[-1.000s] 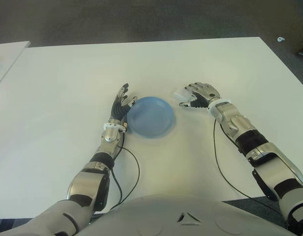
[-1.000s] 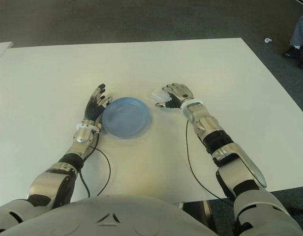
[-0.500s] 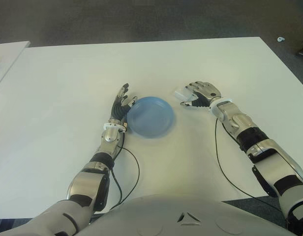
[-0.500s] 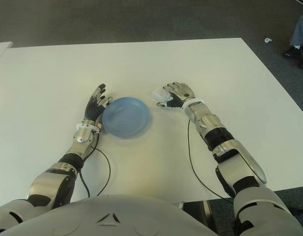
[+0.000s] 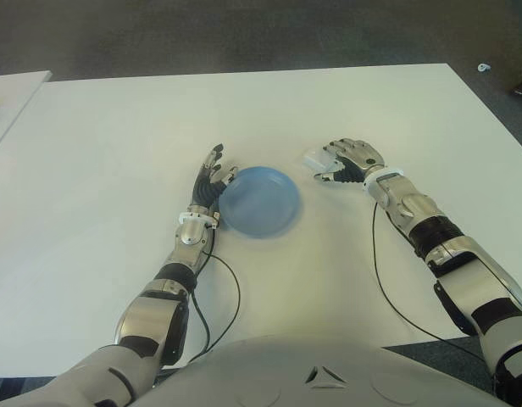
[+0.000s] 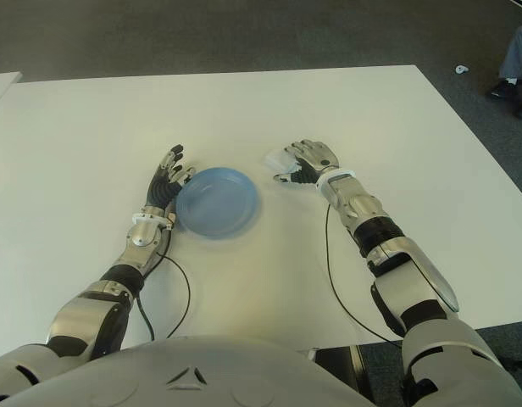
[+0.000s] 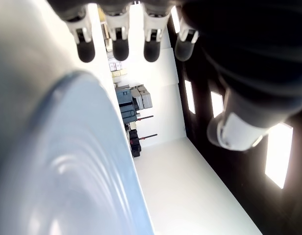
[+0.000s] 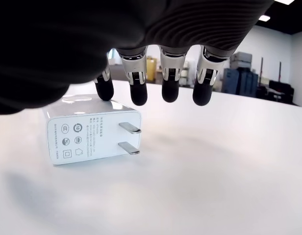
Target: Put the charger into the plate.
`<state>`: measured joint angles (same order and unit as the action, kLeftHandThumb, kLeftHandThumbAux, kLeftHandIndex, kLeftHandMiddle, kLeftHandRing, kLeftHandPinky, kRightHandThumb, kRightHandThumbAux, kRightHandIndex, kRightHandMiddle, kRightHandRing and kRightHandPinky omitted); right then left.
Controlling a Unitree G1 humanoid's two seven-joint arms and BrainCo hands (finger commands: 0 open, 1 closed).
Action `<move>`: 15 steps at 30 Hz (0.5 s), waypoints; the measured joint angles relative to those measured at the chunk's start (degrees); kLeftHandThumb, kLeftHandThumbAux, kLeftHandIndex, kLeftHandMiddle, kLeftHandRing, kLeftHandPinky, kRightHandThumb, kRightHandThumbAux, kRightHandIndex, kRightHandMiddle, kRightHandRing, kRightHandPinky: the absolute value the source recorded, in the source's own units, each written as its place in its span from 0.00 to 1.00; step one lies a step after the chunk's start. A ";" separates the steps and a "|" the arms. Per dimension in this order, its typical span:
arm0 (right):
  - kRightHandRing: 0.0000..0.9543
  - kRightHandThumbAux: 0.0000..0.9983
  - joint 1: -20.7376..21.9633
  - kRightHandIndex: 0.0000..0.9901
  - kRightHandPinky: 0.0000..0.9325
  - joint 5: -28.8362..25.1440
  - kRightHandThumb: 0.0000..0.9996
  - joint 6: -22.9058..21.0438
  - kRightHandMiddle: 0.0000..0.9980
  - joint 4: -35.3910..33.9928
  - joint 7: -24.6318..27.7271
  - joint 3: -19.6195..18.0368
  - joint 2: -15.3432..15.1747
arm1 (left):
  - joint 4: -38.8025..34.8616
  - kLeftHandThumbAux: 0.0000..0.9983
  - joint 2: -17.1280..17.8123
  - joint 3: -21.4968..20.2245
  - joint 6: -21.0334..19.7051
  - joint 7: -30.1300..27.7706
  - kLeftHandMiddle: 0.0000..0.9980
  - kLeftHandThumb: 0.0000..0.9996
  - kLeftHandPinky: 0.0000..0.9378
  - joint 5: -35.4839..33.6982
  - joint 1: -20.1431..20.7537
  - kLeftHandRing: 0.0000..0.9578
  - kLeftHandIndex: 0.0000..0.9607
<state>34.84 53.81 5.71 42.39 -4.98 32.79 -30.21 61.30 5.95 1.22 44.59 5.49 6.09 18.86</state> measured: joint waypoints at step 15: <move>0.00 0.19 0.78 0.00 0.00 -0.09 0.50 -0.01 0.00 0.35 -0.57 -0.17 0.57 | -0.23 0.61 -0.01 -0.07 0.04 0.00 0.05 0.02 0.03 0.03 -0.10 0.02 0.01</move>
<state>35.62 53.72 5.70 42.73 -5.55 32.63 -29.64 61.07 5.95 1.15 44.62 5.49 6.12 18.76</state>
